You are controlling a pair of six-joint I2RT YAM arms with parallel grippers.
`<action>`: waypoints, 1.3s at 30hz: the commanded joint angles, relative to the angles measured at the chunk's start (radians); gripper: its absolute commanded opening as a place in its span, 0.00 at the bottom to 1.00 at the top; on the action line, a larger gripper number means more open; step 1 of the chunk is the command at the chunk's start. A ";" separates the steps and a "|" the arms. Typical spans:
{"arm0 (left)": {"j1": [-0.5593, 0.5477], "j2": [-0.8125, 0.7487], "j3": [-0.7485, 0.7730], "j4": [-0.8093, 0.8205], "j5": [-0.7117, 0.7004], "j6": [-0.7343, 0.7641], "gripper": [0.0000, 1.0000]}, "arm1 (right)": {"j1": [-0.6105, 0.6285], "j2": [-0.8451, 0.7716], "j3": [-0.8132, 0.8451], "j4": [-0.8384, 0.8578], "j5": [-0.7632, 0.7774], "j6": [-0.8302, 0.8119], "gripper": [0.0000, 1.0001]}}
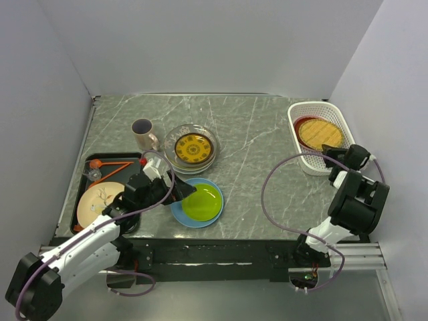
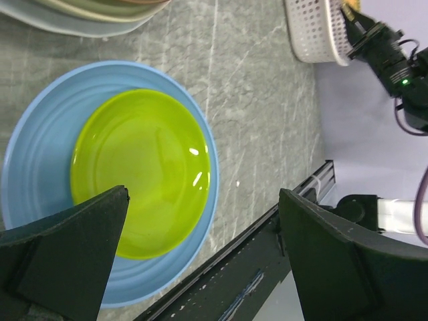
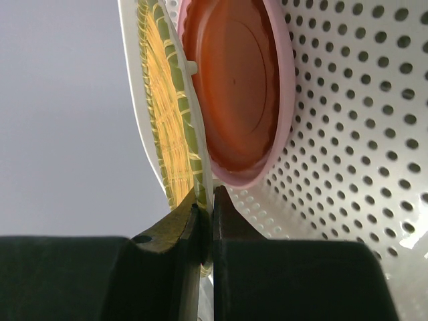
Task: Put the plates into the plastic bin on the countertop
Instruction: Place the plate in the plastic bin.
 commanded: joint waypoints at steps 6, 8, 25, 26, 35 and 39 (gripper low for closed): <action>-0.004 0.057 0.046 0.058 0.033 0.039 0.99 | 0.006 0.050 0.127 0.060 0.033 0.011 0.00; -0.002 0.060 0.047 0.060 0.030 0.039 0.99 | 0.006 0.056 0.131 0.068 0.027 0.010 0.00; -0.004 0.034 0.023 0.048 0.010 0.036 0.99 | 0.047 0.094 0.169 0.006 0.051 -0.058 0.09; -0.004 0.027 0.016 0.049 0.011 0.033 0.99 | 0.050 0.093 0.173 0.002 0.059 -0.068 0.10; -0.004 0.017 0.027 0.031 0.010 0.037 0.99 | 0.069 0.100 0.206 -0.083 0.070 -0.141 0.45; -0.004 0.005 0.030 0.011 0.007 0.046 0.99 | 0.079 0.085 0.200 -0.135 0.094 -0.177 0.57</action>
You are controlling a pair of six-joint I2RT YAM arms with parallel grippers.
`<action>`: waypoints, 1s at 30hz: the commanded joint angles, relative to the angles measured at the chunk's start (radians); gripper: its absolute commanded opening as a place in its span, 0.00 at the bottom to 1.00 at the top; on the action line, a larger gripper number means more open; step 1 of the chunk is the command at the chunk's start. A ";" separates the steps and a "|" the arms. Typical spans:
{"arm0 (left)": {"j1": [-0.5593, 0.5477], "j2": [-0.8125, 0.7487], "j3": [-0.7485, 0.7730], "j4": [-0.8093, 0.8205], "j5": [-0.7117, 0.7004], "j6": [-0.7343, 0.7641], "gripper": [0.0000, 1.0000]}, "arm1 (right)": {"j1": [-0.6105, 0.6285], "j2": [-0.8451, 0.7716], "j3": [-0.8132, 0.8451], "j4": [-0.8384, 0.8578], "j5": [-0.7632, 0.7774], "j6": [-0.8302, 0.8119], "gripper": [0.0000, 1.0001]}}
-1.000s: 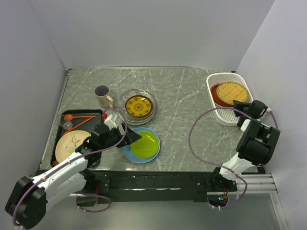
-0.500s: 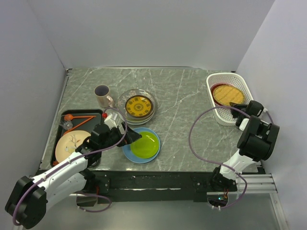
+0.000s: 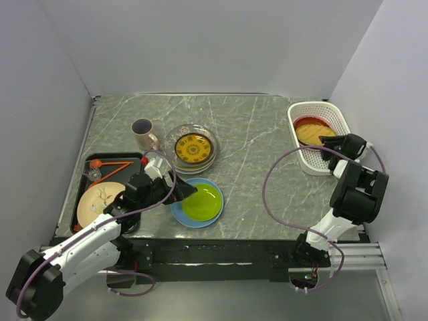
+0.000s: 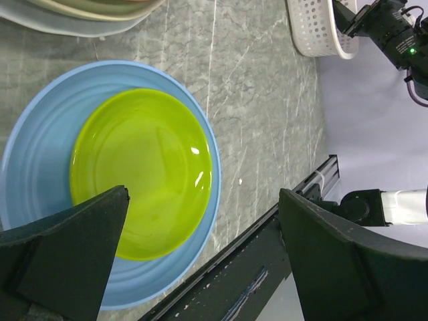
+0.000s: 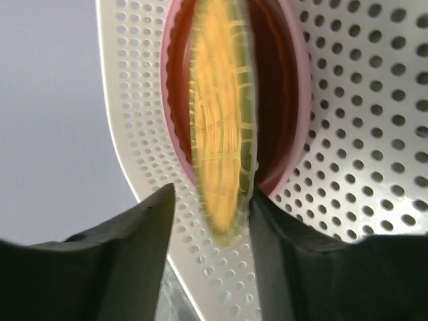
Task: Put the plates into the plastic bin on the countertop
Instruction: Place the plate in the plastic bin.
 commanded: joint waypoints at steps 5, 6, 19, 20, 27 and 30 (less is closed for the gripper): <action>-0.004 -0.056 0.007 -0.006 -0.007 0.015 0.99 | 0.018 -0.040 0.015 -0.053 0.043 -0.084 0.67; -0.004 -0.059 0.004 -0.006 -0.006 0.012 0.99 | 0.018 -0.046 0.005 -0.059 0.045 -0.089 0.68; -0.004 -0.094 -0.008 -0.003 0.004 0.001 0.99 | 0.029 -0.342 -0.077 -0.164 0.181 -0.196 0.89; -0.004 -0.097 -0.012 -0.002 0.007 -0.002 0.99 | 0.032 -0.359 -0.081 -0.161 0.186 -0.201 0.89; -0.002 -0.088 0.001 -0.017 0.007 0.009 0.99 | 0.095 -0.416 -0.062 -0.179 0.192 -0.235 0.90; -0.004 -0.086 0.007 -0.035 0.002 0.009 0.99 | 0.158 -0.430 -0.059 -0.187 0.225 -0.265 0.90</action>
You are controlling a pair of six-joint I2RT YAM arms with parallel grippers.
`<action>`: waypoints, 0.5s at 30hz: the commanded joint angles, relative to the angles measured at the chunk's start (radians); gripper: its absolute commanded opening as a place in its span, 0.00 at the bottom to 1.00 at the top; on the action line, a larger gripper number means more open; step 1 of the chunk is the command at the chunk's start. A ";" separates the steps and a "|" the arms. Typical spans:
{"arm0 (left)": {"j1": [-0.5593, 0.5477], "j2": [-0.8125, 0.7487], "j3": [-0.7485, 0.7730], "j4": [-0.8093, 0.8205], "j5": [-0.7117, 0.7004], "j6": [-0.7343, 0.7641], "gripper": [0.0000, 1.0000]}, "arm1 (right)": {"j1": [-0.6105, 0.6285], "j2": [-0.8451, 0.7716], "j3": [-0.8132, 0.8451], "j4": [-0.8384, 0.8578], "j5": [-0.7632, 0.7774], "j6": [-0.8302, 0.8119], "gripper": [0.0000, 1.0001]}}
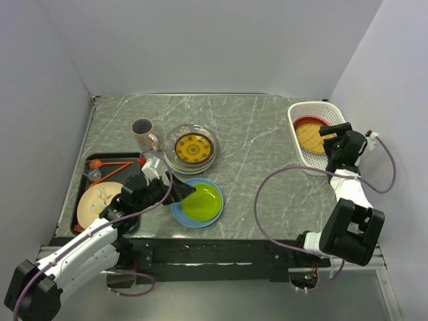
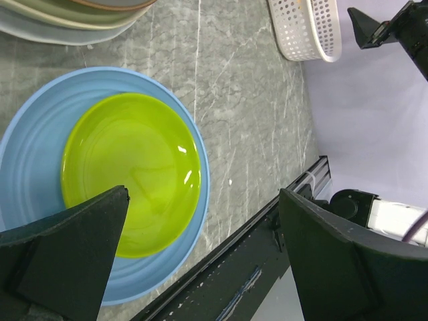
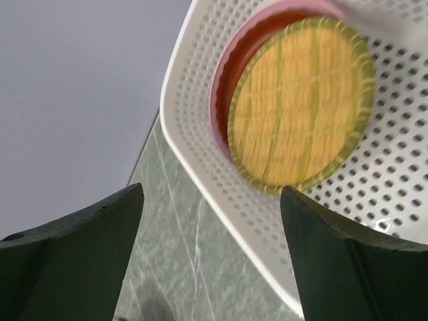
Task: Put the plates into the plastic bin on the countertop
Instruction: Place the plate in the plastic bin, then pick up the plate at the center of the board.
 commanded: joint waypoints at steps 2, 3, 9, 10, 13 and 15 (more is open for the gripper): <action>-0.004 0.000 0.021 -0.026 -0.008 0.007 0.99 | 0.104 -0.047 0.016 -0.021 0.069 -0.070 0.90; -0.004 0.003 0.029 -0.032 -0.009 0.010 0.99 | 0.141 -0.053 0.013 -0.016 0.070 -0.085 0.90; -0.004 0.030 0.051 -0.104 -0.057 0.027 0.99 | 0.265 -0.063 -0.021 -0.012 0.048 -0.096 0.90; -0.004 0.035 0.051 -0.104 -0.060 0.026 0.99 | 0.278 -0.066 -0.029 -0.018 0.048 -0.093 0.90; -0.004 0.049 0.047 -0.140 -0.077 0.018 0.99 | 0.330 -0.073 -0.063 -0.010 0.031 -0.090 0.90; -0.004 0.065 0.046 -0.144 -0.080 0.015 0.99 | 0.353 -0.084 -0.092 0.005 0.019 -0.090 0.89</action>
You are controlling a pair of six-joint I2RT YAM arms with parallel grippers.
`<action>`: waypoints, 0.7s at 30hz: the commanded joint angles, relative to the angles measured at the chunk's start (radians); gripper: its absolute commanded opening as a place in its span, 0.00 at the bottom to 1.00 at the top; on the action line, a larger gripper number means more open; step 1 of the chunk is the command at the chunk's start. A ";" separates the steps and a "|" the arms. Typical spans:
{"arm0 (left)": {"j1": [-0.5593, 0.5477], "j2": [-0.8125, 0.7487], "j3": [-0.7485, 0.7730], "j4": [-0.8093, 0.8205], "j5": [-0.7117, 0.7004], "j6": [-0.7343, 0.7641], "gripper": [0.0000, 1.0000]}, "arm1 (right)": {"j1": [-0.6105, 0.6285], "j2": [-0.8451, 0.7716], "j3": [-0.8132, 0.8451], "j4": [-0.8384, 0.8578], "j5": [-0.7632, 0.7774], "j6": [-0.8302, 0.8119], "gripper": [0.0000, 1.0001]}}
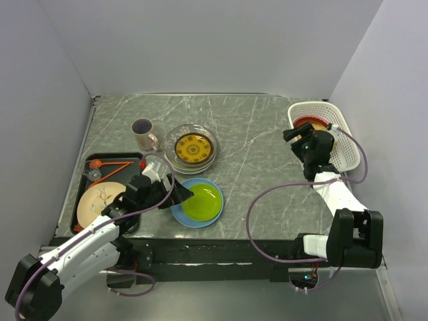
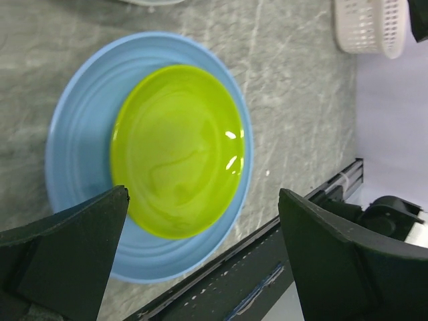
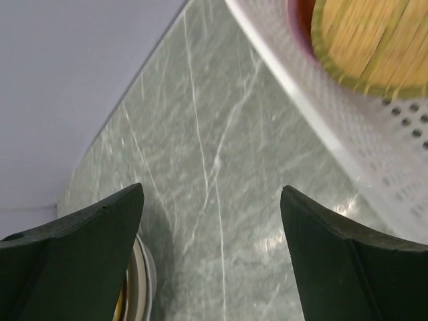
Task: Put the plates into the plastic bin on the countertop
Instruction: Pick up the plate at the center of the board.
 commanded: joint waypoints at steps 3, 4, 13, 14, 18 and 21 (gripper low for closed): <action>-0.004 0.041 0.031 -0.027 -0.039 0.003 0.99 | 0.110 -0.050 -0.074 0.017 -0.004 -0.029 0.89; -0.002 0.045 0.028 -0.021 -0.037 -0.001 0.99 | 0.124 -0.056 -0.085 0.018 -0.008 -0.031 0.89; -0.004 0.041 0.014 -0.017 -0.043 -0.024 0.99 | 0.296 -0.104 -0.182 0.061 -0.042 0.004 0.89; -0.004 0.029 0.016 -0.030 -0.051 -0.024 0.99 | 0.334 -0.099 -0.186 0.067 -0.043 0.009 0.89; -0.004 0.009 0.019 -0.059 -0.065 -0.029 0.99 | 0.425 -0.080 -0.186 0.077 -0.028 0.029 0.89; -0.004 0.002 0.013 -0.059 -0.071 -0.039 0.99 | 0.482 -0.066 -0.199 0.103 -0.023 0.049 0.89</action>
